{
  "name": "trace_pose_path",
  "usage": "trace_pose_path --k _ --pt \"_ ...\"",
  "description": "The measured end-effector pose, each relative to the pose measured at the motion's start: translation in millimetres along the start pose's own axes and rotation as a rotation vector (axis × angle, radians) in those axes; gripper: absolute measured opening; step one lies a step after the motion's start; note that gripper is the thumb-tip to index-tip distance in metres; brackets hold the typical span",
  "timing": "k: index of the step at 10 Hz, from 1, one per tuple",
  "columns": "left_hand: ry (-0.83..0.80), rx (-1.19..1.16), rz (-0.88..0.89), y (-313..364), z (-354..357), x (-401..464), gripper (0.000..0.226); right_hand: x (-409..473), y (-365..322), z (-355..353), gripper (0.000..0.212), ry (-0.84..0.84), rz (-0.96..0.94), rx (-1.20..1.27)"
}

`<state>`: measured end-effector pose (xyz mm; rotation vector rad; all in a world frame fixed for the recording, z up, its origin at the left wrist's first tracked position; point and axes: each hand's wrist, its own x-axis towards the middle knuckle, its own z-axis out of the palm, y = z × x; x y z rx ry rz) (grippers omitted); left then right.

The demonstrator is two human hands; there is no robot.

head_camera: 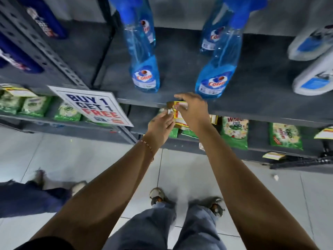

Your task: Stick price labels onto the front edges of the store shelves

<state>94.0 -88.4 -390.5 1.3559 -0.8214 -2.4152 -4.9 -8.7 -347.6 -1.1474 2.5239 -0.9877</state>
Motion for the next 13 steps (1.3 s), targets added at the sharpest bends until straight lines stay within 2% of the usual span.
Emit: trace_pose_path --k 1,2,3,4,5,7,8,9,10,11,12,13 --pt "0.037 0.047 0.019 7.5 -0.6 -2.3 0.027 8.4 -9.7 14.7 0.017 -0.007 -0.005 -0.115" --pt "0.094 0.122 0.080 10.6 -5.6 -4.0 0.009 3.9 -11.0 19.6 0.008 0.074 0.008 -0.128" --pt "0.099 0.315 0.243 14.3 -20.0 -2.8 0.021 -13.9 -4.2 18.5 0.006 0.154 0.095 -0.100" --pt "0.135 0.538 0.449 21.9 -25.1 -1.7 0.011 -25.2 0.1 22.3 0.011 0.192 0.164 -0.149" --pt "0.166 0.717 0.575 34.8 -21.6 -1.5 0.009 -21.0 -0.7 26.7 0.016 0.233 0.198 -0.159" --pt "0.169 0.792 0.637 38.8 -19.2 -1.5 0.005 -21.0 -4.7 29.0 0.018 0.257 0.206 -0.177" --pt "0.169 0.828 0.751 36.5 -19.7 -2.7 0.005 -21.1 -4.4 28.9 0.023 0.249 0.229 -0.187" --pt "0.164 0.909 0.843 39.0 -19.9 -3.3 0.005 -18.4 -3.0 25.8 0.034 0.203 0.311 -0.200" --pt "0.235 1.063 0.920 46.4 -21.0 -3.4 0.013 -16.0 2.5 17.2 0.053 0.212 0.384 -0.260" --pt "0.325 1.129 0.959 47.6 -22.6 -7.0 0.021 -20.6 6.8 14.2 0.061 0.228 0.403 -0.334" --pt "0.307 1.153 1.082 43.5 -26.1 -15.9 0.013 -35.1 14.0 6.7 0.058 0.321 0.385 -0.316" --pt "0.125 1.267 1.264 35.3 -18.4 -31.5 0.019 -52.2 19.4 -3.2 0.035 0.463 0.127 -0.181"
